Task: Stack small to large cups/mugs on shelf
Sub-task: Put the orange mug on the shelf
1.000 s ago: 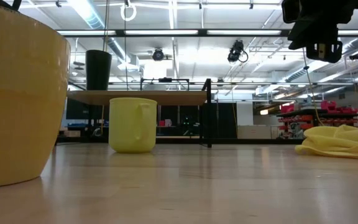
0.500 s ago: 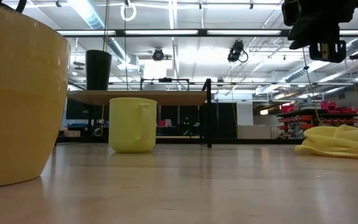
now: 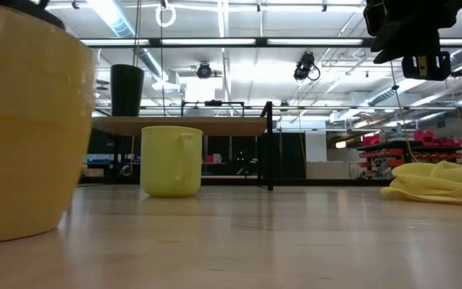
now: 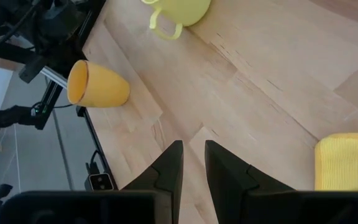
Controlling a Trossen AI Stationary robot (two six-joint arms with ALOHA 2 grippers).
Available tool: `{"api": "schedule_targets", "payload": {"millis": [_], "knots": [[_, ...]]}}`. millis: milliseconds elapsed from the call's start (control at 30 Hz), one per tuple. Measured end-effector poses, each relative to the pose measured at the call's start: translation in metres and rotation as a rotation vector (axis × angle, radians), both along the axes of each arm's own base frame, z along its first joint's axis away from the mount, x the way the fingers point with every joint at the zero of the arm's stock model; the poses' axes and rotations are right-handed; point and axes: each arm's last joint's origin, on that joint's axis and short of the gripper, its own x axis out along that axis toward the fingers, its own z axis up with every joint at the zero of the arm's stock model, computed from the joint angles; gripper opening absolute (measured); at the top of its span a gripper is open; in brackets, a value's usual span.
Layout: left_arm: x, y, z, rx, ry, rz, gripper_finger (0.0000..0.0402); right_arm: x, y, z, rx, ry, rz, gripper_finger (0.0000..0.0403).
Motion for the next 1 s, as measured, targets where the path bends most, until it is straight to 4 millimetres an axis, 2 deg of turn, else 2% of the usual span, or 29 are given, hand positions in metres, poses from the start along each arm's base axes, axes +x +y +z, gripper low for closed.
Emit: {"api": "schedule_targets", "payload": {"millis": [333,667,833,1000], "knots": [[0.023,0.019,0.005,0.008,-0.112,-0.003,0.0036,0.0,0.0,0.0,-0.027,-0.004,0.018,0.0075],[0.044,0.044,0.009,0.038,-0.189,0.006,0.0023,0.0,0.0,0.0,-0.052,-0.008,0.041,0.0075],[0.044,0.052,0.007,0.062,-0.148,0.03,0.0024,0.0,0.0,0.0,-0.052,-0.006,0.053,0.0075],[0.028,0.057,0.012,0.056,-0.039,0.058,0.0015,-0.001,0.002,0.0,-0.053,-0.006,0.073,0.0075]]}}
